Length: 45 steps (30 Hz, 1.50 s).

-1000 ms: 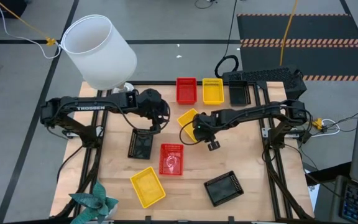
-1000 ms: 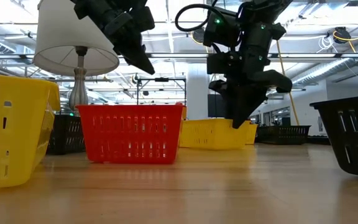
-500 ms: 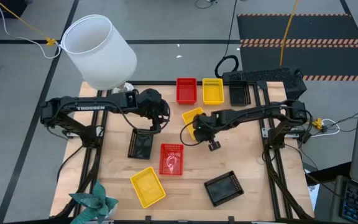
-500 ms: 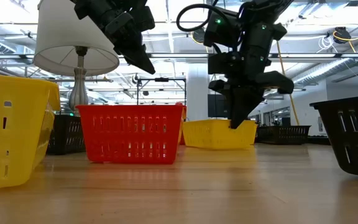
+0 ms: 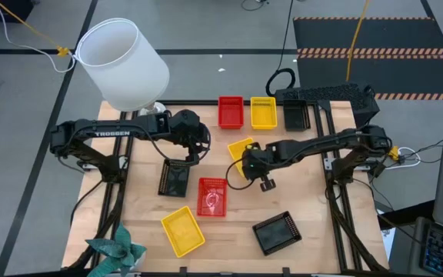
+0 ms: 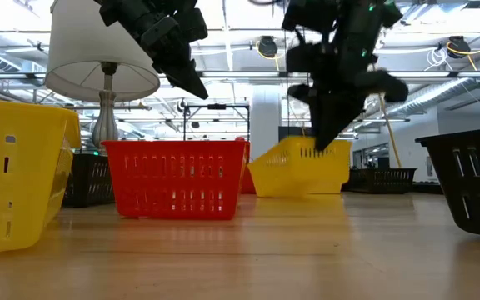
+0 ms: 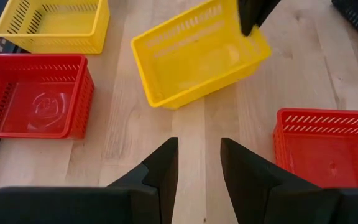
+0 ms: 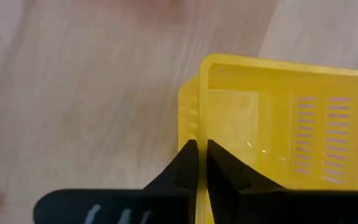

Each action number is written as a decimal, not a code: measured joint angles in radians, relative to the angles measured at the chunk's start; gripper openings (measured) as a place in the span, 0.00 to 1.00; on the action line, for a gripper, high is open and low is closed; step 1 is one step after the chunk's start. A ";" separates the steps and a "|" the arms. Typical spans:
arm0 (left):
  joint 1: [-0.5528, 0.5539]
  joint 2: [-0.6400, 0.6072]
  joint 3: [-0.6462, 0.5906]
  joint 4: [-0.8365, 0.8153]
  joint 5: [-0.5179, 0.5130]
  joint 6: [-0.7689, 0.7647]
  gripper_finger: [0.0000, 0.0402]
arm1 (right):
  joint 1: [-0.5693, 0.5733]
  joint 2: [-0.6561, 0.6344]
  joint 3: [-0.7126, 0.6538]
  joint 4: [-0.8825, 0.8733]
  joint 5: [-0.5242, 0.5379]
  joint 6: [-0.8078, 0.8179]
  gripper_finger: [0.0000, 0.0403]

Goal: Stack baskets by color
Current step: Stack the center yellow bin on top of the top yellow bin

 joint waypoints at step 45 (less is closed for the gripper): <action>0.000 0.000 0.000 0.030 0.000 -0.005 0.30 | -0.311 -0.305 0.082 -0.075 0.308 -0.169 0.03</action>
